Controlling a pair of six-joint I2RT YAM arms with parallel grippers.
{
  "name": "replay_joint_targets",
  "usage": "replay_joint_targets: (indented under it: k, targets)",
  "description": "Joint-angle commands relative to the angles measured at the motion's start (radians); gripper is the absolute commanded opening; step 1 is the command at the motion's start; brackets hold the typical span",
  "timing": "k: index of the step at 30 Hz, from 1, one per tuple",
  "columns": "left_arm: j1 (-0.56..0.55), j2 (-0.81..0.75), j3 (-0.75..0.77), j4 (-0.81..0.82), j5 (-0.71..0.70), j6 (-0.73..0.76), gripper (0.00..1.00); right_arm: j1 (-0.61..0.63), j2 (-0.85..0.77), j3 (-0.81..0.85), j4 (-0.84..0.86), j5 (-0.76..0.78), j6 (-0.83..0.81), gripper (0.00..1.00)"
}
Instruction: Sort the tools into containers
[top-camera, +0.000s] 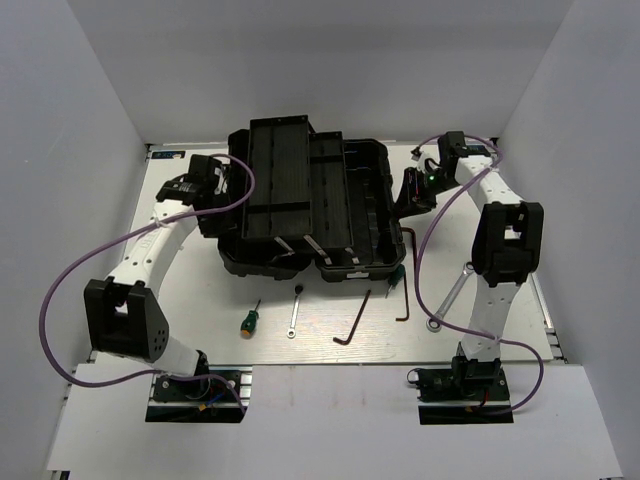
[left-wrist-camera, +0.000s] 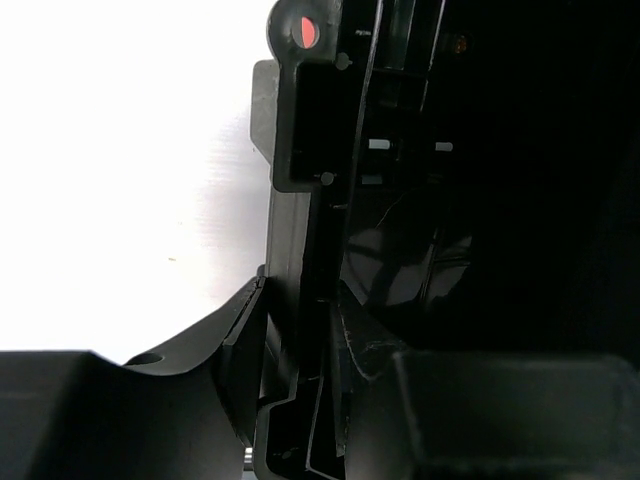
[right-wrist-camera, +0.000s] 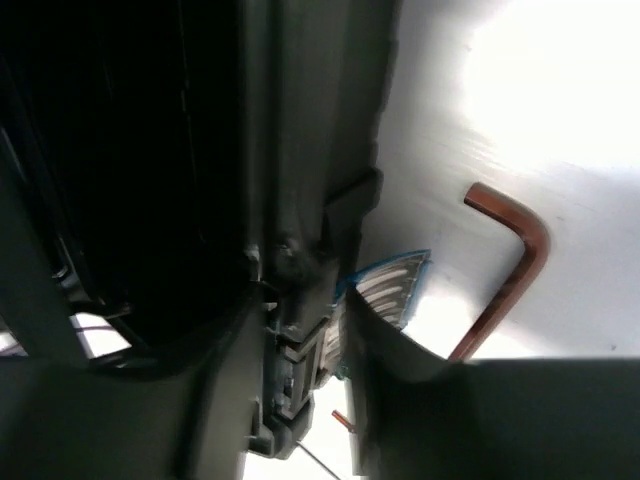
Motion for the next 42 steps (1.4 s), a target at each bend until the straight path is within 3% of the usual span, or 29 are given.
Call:
replay_joint_targets:
  k: [1,4,8,13,16,19,20,21,23,24,25,29,35,37,38,39,40,41,42]
  targets:
    - [-0.017,0.065,0.023,0.035,-0.012,-0.028,0.15,0.020,0.032,0.040,-0.025,0.012,-0.009,0.37]
    - [-0.026,0.102,0.072,0.044,-0.002,-0.038,0.09,0.030,0.049,0.060,-0.021,0.015,-0.009,0.19]
    - [-0.035,0.154,0.136,0.035,-0.002,-0.038,0.09,0.036,0.072,0.089,-0.022,0.019,-0.010,0.14]
    - [-0.035,0.213,0.225,0.015,-0.020,-0.038,0.08,0.044,0.105,0.137,-0.018,0.029,-0.009,0.14]
    - [-0.035,0.228,0.257,0.006,-0.029,-0.047,0.08,0.044,0.116,0.150,-0.016,0.029,-0.015,0.18]
    - [-0.035,0.239,0.267,-0.005,-0.041,-0.056,0.14,0.033,0.107,0.150,-0.015,0.009,-0.016,0.34]
    - [-0.035,0.239,0.267,-0.014,-0.051,-0.056,0.21,0.031,0.105,0.150,-0.014,0.003,-0.021,0.37]
    - [-0.035,0.230,0.267,-0.014,-0.051,-0.056,0.33,0.022,0.089,0.147,-0.013,-0.024,-0.023,0.39]
    - [-0.026,0.216,0.279,-0.014,-0.060,-0.065,0.49,0.016,0.072,0.144,-0.002,-0.040,-0.024,0.56]
    - [-0.026,0.201,0.279,-0.014,-0.060,-0.065,0.61,0.007,0.055,0.144,0.005,-0.061,-0.023,0.56]
    - [-0.026,0.201,0.294,-0.025,-0.060,-0.065,0.64,0.004,0.040,0.147,0.010,-0.066,-0.023,0.63]
    - [-0.015,0.164,0.357,-0.059,-0.084,-0.065,0.76,-0.018,-0.019,0.144,0.013,-0.109,-0.033,0.64]
    - [-0.015,0.119,0.458,-0.102,-0.120,-0.065,0.77,-0.050,-0.120,0.103,-0.008,-0.150,-0.085,0.64]
    - [-0.015,0.093,0.468,-0.131,-0.141,-0.065,0.77,-0.058,-0.166,0.086,-0.027,-0.086,-0.136,0.63]
    - [-0.015,0.075,0.468,-0.131,-0.141,-0.056,0.72,-0.061,-0.203,0.054,-0.019,-0.010,-0.176,0.63]
    - [-0.015,0.028,0.455,-0.131,-0.141,-0.045,0.67,-0.065,-0.250,0.005,0.004,0.099,-0.193,0.60]
    - [-0.015,-0.003,0.440,-0.131,-0.141,-0.045,0.59,-0.068,-0.275,-0.029,0.046,0.141,-0.191,0.33]
    - [-0.015,-0.037,0.385,-0.114,-0.112,-0.033,0.32,-0.097,-0.333,-0.125,0.068,0.226,-0.199,0.06]
    - [-0.015,-0.113,0.351,-0.103,-0.097,-0.033,0.20,-0.105,-0.342,-0.147,0.071,0.227,-0.210,0.00]
